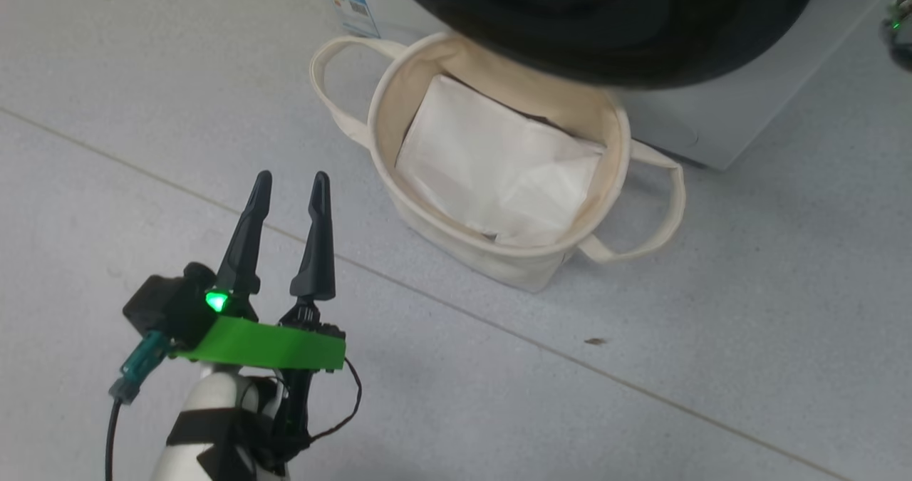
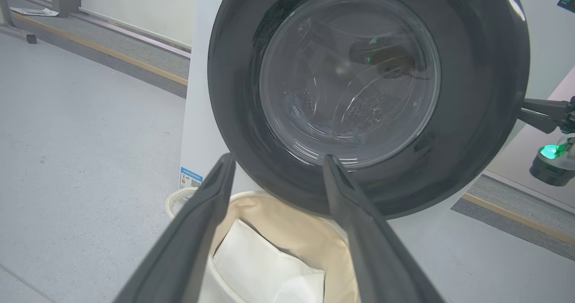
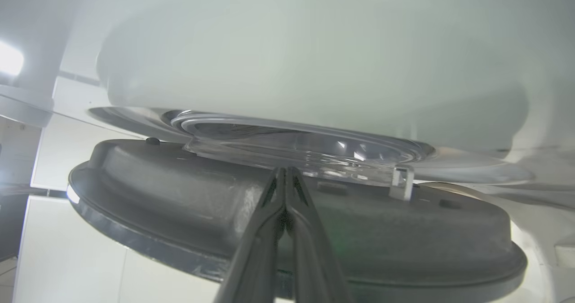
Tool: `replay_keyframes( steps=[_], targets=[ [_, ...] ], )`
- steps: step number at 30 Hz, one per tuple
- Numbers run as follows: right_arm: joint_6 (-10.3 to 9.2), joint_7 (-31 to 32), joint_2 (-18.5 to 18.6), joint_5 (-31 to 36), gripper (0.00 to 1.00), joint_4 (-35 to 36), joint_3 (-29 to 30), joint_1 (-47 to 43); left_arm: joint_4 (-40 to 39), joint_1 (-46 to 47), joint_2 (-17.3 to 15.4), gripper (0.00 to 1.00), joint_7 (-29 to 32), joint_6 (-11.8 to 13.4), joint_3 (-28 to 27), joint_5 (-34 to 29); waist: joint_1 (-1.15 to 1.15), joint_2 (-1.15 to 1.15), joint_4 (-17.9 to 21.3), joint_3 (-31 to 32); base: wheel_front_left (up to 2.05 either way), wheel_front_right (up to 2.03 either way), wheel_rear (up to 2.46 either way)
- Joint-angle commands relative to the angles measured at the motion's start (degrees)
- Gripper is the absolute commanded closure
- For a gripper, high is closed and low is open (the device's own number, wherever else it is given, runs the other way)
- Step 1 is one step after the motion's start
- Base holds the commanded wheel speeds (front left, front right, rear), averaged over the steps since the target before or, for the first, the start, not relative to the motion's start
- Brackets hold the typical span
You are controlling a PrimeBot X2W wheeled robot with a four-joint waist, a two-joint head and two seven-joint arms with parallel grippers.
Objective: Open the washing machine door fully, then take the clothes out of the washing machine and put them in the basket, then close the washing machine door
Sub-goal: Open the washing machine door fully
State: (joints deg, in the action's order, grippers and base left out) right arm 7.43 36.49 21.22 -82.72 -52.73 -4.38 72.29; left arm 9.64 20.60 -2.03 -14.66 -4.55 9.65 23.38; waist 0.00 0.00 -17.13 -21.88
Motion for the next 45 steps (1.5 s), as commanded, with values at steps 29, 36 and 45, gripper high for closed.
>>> replay_keyframes(
  steps=[29, 36, 45],
  targets=[
    [0.06, 2.8, -17.6, -2.7, 1.0, 14.8, -12.7, -24.5, 3.0, -10.1, -0.9, 0.0, -0.3, -2.2, -7.8, -4.3, 0.0, 0.0, -1.3, 17.3, 0.0, 0.0, 0.0],
    [0.06, 0.9, -18.3, -5.4, 1.0, 15.7, -20.3, -24.9, 2.4, -8.8, -0.9, 0.0, -0.3, -2.3, -8.1, -4.0, 0.0, 0.0, -3.3, 15.7, 0.0, 0.0, 0.0],
    [0.06, -6.5, -18.3, -13.5, 1.0, 19.2, -33.8, -24.8, 2.7, -7.8, -0.9, 0.0, -0.3, -2.4, -8.9, -4.5, 0.0, 0.0, -3.6, 15.4, 0.0, 0.0, 0.0]
  ],
)
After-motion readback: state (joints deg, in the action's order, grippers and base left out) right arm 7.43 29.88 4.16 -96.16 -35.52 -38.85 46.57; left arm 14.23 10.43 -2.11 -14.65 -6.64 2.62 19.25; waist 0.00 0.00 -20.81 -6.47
